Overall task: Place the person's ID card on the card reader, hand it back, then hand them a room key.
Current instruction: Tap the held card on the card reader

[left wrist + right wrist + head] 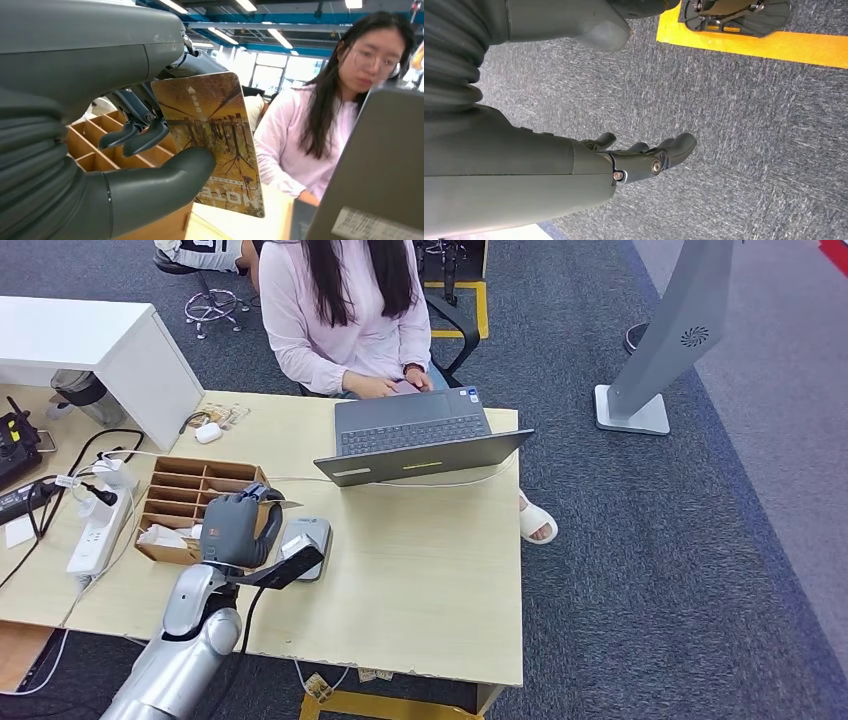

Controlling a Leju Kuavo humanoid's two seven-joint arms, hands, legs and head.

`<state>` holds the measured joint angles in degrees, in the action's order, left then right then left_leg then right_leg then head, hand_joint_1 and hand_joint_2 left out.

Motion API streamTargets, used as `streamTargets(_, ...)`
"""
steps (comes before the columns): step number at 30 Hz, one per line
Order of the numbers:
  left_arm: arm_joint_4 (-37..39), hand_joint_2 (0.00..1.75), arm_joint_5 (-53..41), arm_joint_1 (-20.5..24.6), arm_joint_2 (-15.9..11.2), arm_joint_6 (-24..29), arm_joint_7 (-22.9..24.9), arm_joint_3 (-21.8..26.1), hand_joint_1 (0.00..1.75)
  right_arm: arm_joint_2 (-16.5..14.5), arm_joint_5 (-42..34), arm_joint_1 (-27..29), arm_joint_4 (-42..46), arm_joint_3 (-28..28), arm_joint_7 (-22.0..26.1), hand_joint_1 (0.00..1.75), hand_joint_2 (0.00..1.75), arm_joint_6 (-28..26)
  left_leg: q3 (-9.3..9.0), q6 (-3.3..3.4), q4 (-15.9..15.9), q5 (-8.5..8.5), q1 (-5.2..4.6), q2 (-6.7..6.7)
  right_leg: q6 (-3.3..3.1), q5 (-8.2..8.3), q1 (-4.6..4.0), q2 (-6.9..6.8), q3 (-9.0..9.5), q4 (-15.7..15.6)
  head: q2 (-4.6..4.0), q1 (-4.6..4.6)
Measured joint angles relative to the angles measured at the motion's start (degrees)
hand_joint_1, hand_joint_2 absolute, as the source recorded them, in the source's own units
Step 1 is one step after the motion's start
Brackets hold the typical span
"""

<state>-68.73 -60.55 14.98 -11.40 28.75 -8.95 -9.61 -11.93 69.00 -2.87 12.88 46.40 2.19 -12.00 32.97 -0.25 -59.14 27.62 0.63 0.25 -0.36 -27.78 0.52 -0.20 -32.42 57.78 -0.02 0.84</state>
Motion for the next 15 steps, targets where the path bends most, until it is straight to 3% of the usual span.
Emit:
streamTargets(5,0.0,1.75,-7.5,-1.9,-2.7,-1.8,4.1,-1.0,1.75,0.0,-0.3,0.3,0.1,0.0,0.1,0.00,1.75,0.1,0.00,0.00,0.0,0.00,0.00,0.01,0.00,-0.01,0.00,0.02,-0.03,0.0,0.00,0.01)
streamTargets(15,1.1,1.75,-10.1,-2.7,-5.6,-6.6,6.7,-2.6,1.75,0.0,-0.3,0.6,0.6,0.0,0.1,0.00,1.75,0.6,0.02,0.00,0.0,0.00,0.00,0.01,0.00,0.00,0.00,0.02,-0.04,0.0,0.00,-0.01)
